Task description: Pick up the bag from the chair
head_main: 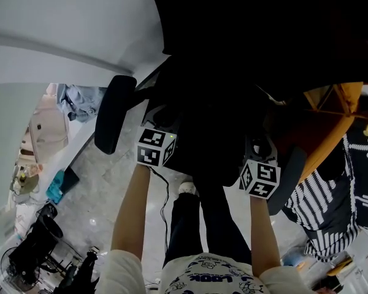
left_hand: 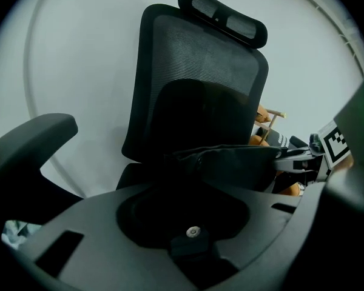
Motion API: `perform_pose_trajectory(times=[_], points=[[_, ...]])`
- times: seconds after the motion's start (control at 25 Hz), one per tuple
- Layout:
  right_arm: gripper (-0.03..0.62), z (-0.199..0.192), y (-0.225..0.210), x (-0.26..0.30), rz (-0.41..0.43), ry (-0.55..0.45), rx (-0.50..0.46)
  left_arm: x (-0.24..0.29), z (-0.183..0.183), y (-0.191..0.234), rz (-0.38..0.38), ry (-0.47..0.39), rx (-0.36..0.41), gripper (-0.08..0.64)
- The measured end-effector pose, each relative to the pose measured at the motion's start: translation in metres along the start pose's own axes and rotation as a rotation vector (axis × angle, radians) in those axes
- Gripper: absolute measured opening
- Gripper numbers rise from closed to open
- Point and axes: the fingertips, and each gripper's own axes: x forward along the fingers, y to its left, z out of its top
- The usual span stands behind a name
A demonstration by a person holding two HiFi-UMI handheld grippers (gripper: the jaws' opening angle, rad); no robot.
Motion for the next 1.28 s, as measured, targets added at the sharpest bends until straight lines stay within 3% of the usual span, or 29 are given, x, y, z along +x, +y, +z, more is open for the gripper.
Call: perform_pose_trajectory(times=[0.52,0.92,1.28], points=[[0.138,0.017,0.023,-0.053,0.018,-0.011,-0.027,-0.07,0.002,-0.017,0.048,-0.015,0.015,0.084],[0.13,0.092,0.061,-0.13,0.025,-0.16,-0.11,-0.17,0.059,-0.026,0.09,-0.148,0.049,0.081],[0.127,0.161,0.104,-0.235,0.025,-0.296,-0.116,-0.293,0.118,-0.048,0.114,-0.302,0.07,0.075]])
